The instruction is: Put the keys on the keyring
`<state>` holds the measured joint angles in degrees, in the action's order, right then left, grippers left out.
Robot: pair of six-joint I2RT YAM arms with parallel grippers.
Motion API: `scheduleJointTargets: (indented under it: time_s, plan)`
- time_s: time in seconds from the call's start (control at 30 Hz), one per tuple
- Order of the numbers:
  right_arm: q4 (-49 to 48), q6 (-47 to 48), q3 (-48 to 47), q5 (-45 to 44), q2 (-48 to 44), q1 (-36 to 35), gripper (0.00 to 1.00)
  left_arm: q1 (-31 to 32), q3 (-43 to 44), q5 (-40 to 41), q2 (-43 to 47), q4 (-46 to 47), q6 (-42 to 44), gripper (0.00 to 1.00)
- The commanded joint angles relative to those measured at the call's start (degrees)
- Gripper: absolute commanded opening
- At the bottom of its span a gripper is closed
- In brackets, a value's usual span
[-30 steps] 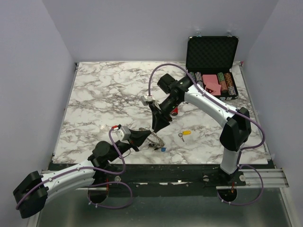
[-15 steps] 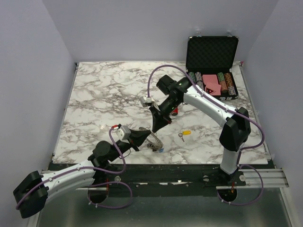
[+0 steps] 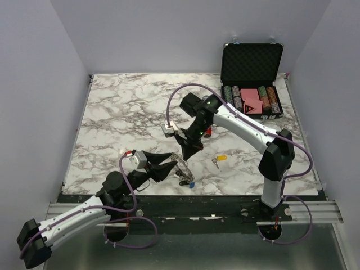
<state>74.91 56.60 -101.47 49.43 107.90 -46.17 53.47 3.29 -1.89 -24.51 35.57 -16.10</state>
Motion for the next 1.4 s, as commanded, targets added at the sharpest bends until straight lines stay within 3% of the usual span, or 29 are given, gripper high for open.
scheduleJointTargets:
  time_s: [0.0, 0.2, 0.23, 0.33, 0.57, 0.77, 0.93, 1.0, 1.07, 1.37]
  plan:
    - [3.92, 0.18, -3.82, -7.94, 0.03, -1.81, 0.00, -0.12, -5.66, 1.36, 6.22, -8.59, -1.65, 0.53]
    - [6.38, 0.35, -6.98, -11.19, 1.09, -2.87, 0.00, 0.05, -5.14, -2.84, 1.24, -5.18, -0.17, 0.57]
    - [6.38, 0.35, -7.16, -11.55, 1.09, -3.13, 0.00, 0.05, -4.79, -3.73, -0.61, -4.21, 0.36, 0.63]
    - [6.38, 0.27, -7.51, -11.72, 1.17, -3.57, 0.00, 0.05, -3.55, -4.70, -6.50, -1.92, 2.99, 0.99]
    - [6.38, 0.53, -6.28, -11.11, 1.18, -4.19, 0.00, 0.14, -1.80, -1.81, -9.15, 2.83, 8.27, 0.99]
    - [6.38, 0.88, -6.02, -9.79, 0.91, -4.28, 0.00, 0.05, -6.18, 0.14, -0.64, 4.33, 7.65, 0.99]
    - [6.39, 1.58, -5.67, -8.83, 0.56, -4.28, 0.00, -0.03, -5.67, -2.40, -0.70, 3.54, 11.43, 0.90]
    - [6.38, 1.93, -5.23, -8.30, 0.39, -4.19, 0.00, -0.38, -4.35, -5.30, -2.90, 3.63, 12.32, 0.80]
    - [6.38, 2.20, -4.97, -8.12, 0.03, -4.19, 0.00, -1.09, -3.64, -7.85, -5.01, 3.98, 12.06, 0.64]
    - [6.38, 3.17, -4.44, -6.89, -0.58, -4.19, 0.00, -2.67, -3.55, -9.97, -7.13, 6.35, 10.30, 0.48]
